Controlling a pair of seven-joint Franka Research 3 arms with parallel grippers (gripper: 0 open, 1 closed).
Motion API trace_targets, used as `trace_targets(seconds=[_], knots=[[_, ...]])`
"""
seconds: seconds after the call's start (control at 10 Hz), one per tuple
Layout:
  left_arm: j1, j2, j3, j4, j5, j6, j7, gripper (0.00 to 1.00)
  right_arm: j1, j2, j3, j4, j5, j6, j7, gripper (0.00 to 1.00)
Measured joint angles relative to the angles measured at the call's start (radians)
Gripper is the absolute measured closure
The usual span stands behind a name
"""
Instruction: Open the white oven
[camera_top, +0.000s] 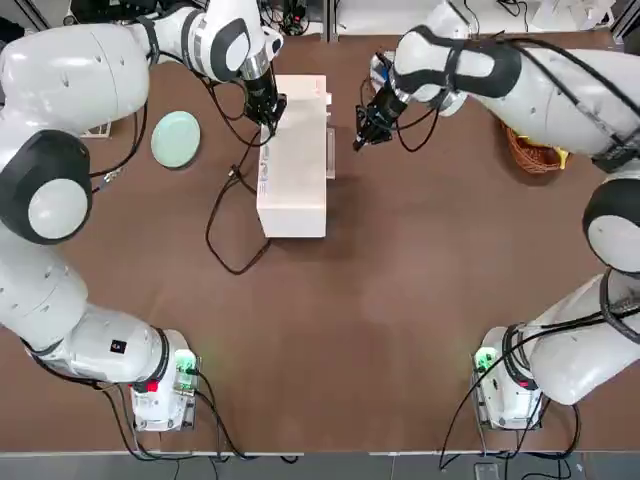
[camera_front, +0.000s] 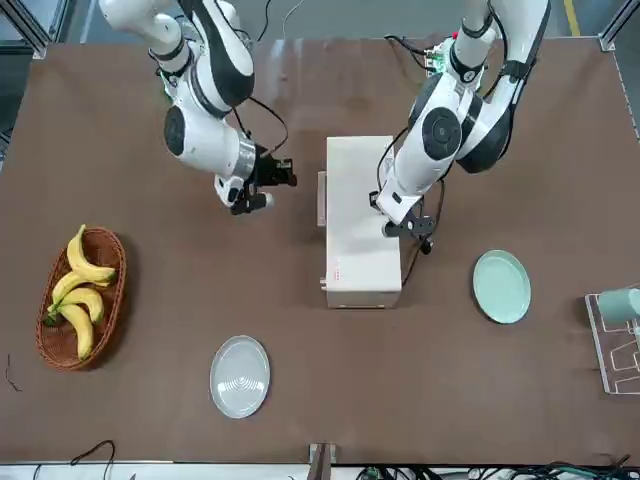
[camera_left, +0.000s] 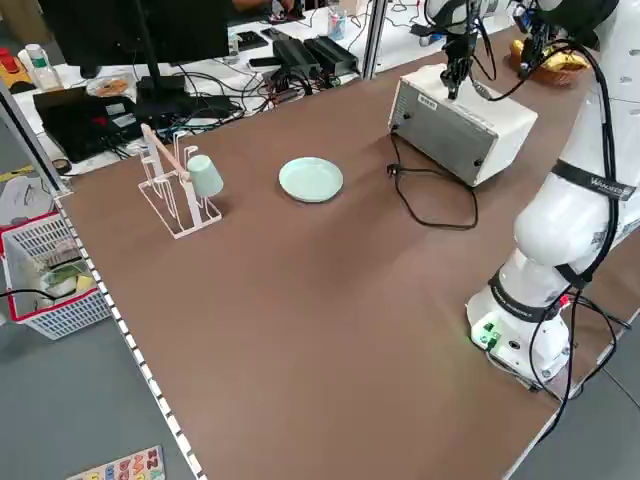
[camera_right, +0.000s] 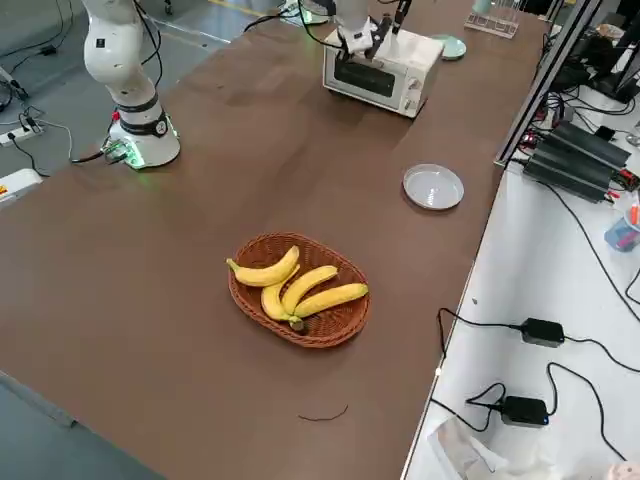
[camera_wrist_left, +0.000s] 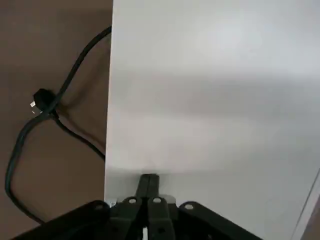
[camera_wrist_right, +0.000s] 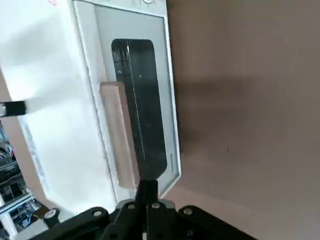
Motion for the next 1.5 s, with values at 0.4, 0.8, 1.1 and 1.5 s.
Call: trace_targets(seconds=[0.4, 0.8, 1.1, 1.5], knots=[[0.0, 0.0, 0.0, 0.0, 0.0, 0.0, 0.0, 0.99, 0.071, 0.048, 0.0, 0.023, 0.034, 0.086, 0.001, 0.99], [0.0, 0.0, 0.0, 0.0, 0.0, 0.0, -0.002, 0.99, 0.1, 0.086, 0.0, 0.072, 0.033, 0.091, 0.0, 0.99], [0.0, 0.0, 0.0, 0.0, 0.0, 0.001, -0.019, 0.99, 0.1, 0.114, -0.004, 0.075, 0.033, 0.123, 0.0, 0.99], [0.0, 0.0, 0.0, 0.0, 0.0, 0.002, -0.02, 0.99, 0.1, 0.119, -0.003, 0.076, 0.033, 0.132, 0.0, 0.99]])
